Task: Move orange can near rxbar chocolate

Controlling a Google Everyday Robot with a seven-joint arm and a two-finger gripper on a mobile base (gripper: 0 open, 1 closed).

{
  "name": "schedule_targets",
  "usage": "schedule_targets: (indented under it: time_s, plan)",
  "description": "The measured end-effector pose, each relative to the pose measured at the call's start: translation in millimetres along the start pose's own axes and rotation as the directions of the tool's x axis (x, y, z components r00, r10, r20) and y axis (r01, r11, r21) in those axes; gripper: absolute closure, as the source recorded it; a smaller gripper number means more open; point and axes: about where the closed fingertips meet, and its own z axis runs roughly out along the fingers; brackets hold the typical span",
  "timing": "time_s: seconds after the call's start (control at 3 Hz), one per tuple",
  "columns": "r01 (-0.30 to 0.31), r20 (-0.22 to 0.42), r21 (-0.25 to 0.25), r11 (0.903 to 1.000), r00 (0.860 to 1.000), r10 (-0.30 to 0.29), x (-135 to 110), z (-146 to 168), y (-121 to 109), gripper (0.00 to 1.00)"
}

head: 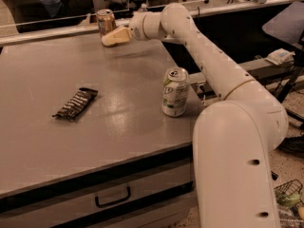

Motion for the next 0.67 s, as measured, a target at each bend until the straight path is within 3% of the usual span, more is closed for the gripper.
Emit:
schedule_targets:
  time_s: [0.33,0.67]
  plan:
    - [0.044,-0.003,-0.021,0.9988,0.999,-0.044,0.9,9.0,-0.6,0.00]
    - [0.044,-0.003,-0.040,0.9982,0.999,-0.045,-0.1,18.5,3.1,0.00]
